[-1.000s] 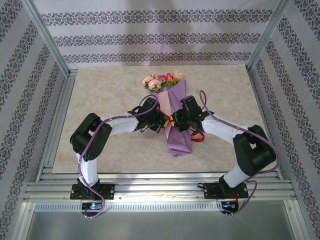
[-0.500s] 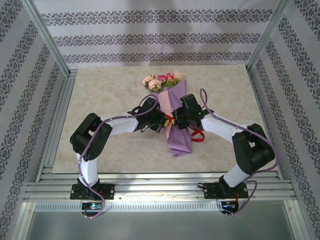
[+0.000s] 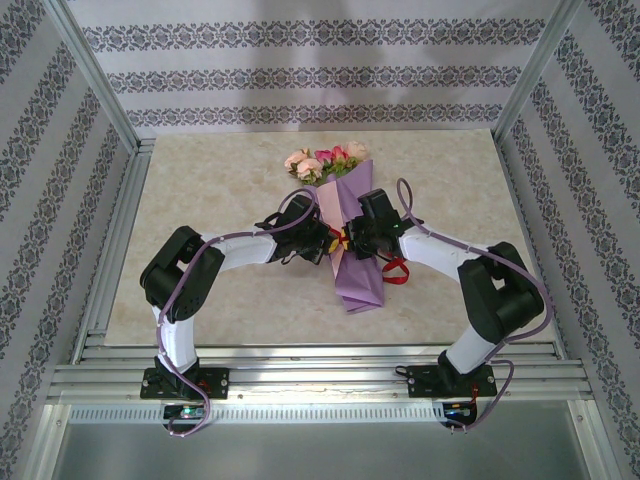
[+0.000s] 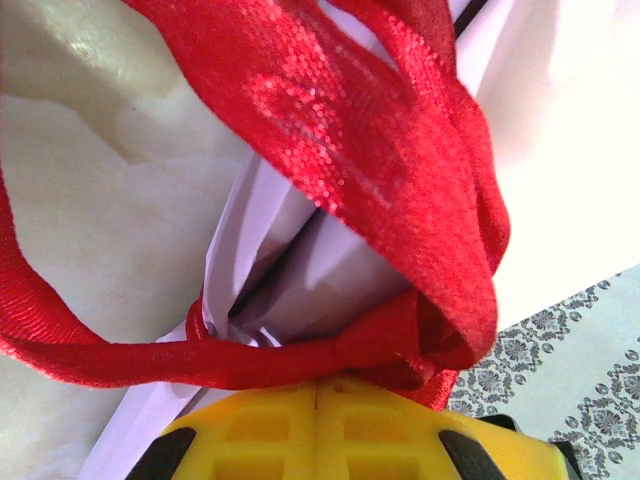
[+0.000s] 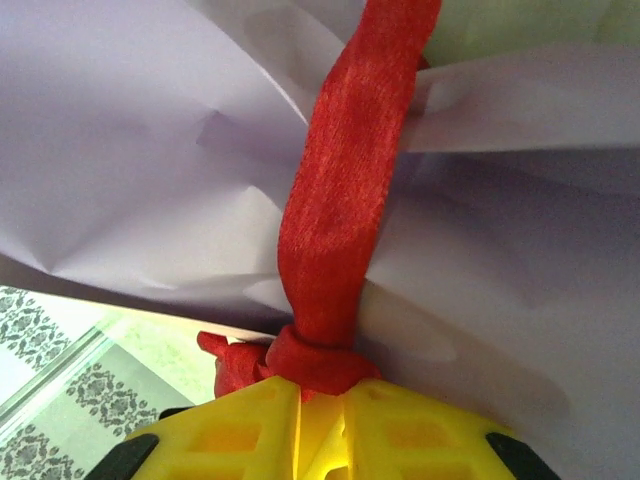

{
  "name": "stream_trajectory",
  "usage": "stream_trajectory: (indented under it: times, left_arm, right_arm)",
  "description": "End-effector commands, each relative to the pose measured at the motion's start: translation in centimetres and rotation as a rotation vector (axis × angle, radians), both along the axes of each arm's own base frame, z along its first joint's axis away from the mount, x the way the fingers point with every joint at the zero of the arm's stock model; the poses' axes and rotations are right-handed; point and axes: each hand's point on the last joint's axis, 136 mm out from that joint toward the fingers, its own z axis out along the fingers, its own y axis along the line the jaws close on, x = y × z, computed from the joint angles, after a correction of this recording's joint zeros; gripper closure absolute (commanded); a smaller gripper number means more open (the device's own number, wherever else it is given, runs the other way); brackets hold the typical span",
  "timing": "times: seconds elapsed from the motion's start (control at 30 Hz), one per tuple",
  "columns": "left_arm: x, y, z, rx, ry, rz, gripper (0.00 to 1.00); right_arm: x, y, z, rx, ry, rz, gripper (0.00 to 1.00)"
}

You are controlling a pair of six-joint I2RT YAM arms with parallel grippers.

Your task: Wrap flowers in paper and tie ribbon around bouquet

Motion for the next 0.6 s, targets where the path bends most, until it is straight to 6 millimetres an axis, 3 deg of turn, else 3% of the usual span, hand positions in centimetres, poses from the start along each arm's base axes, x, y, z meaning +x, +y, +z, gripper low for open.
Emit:
stream_trajectory:
  times: [0.0, 0.57]
  left_arm:
    - [0.56, -0.07, 1.48, -0.034, -0.029, 0.018, 1.0]
    - [0.73, -0.34, 1.45, -0.034, -0.028, 0.01, 1.0]
  right_arm:
    - [1.29, -0.56, 0.35, -0.015, -0.016, -0.041, 0.81]
    - [1.94, -0.66, 0.62, -0.017, -0.028, -0.047, 0.83]
